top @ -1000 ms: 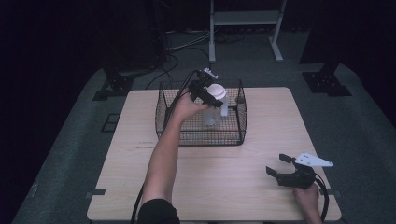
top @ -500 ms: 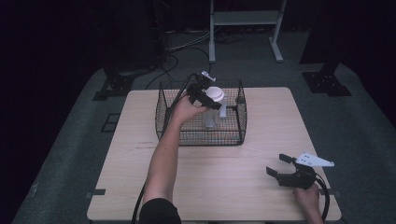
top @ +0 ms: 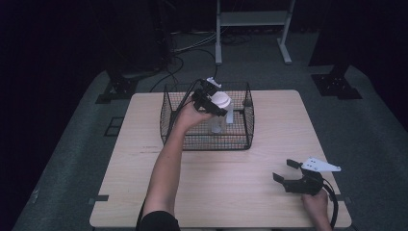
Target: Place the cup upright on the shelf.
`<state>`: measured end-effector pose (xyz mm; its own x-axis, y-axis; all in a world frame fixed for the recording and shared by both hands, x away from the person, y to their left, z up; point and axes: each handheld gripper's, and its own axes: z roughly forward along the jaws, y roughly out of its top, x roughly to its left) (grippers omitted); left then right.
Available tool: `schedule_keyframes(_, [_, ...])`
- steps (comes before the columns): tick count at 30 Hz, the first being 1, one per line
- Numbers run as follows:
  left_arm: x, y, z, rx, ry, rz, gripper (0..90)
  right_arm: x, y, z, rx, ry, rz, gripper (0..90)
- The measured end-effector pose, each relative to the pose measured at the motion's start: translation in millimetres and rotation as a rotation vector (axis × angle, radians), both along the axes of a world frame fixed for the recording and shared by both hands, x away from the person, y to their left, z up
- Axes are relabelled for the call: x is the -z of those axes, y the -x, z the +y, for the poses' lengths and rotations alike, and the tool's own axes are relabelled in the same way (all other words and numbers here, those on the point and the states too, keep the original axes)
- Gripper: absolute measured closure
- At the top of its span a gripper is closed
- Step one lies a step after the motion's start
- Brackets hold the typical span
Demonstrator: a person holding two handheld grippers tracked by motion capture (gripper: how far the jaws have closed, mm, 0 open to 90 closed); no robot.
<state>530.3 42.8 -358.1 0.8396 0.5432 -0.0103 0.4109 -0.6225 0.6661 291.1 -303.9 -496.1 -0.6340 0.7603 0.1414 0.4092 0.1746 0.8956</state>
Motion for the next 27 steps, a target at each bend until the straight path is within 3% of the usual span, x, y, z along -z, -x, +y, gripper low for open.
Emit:
schedule_keyframes(6, [3.3,1.2,-1.6,-0.003,-0.034,-0.012,2.9,0.0,0.2,-0.1,0.004,0.000,0.001,12.9])
schedule_keyframes(19, [-2.6,10.8,13.9,-0.011,0.019,-0.030,0.0,0.1,0.4,0.1,0.006,-0.002,0.003,12.9])
schedule_keyframes(27, [-6.1,16.9,24.6,-0.009,0.019,-0.043,0.0,-0.1,0.7,0.0,0.004,-0.004,0.003,12.9])
